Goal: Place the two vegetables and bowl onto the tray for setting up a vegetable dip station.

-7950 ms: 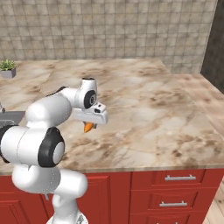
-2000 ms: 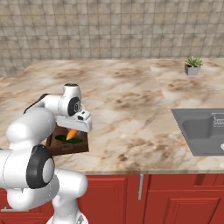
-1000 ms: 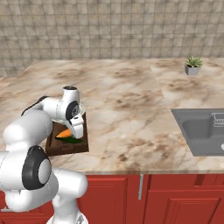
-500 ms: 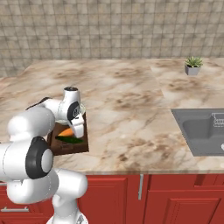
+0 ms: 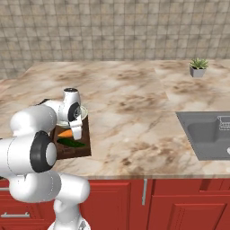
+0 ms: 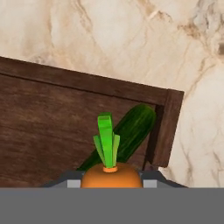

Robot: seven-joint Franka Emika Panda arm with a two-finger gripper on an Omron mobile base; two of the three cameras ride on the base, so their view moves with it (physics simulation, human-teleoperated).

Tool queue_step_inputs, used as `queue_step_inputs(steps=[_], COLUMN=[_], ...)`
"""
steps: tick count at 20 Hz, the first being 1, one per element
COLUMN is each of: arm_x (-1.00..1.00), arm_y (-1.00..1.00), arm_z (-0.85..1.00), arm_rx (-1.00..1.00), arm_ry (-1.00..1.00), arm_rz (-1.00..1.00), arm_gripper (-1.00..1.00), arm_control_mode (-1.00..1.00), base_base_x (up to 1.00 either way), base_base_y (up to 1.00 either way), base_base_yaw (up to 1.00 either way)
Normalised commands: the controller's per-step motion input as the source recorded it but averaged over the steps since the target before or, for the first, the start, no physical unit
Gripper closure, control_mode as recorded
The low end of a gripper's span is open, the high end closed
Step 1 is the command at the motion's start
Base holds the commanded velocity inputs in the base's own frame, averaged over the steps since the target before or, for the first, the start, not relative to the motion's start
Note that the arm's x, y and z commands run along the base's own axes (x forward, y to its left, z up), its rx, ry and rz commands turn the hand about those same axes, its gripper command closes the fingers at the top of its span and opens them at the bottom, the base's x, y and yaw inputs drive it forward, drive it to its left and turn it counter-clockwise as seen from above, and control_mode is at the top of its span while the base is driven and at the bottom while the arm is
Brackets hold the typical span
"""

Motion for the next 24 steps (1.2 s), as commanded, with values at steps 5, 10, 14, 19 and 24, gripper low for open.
queue_step_inputs(steps=[5,10,14,19,24], arm_x=[-0.03,-0.04,0.0,0.03,0.07], arm_y=[0.0,0.01,0.16,0.14,0.04], arm_z=[-0.08,-0.05,-0.05,-0.06,-0.15], arm_rx=[0.0,0.0,0.0,0.0,0.0], arm_ry=[0.0,-0.01,-0.04,-0.04,-0.04], arm_rz=[-0.11,-0.08,-0.08,-0.07,-0.05], arm_gripper=[1.0,1.0,1.0,1.0,1.0], arm_control_mode=[-1.0,-1.0,-1.0,-1.0,-1.0], base_base_x=[0.0,0.0,0.0,0.0,0.0], base_base_y=[0.0,0.0,0.0,0.0,0.0], base_base_yaw=[0.0,0.0,0.0,0.0,0.0])
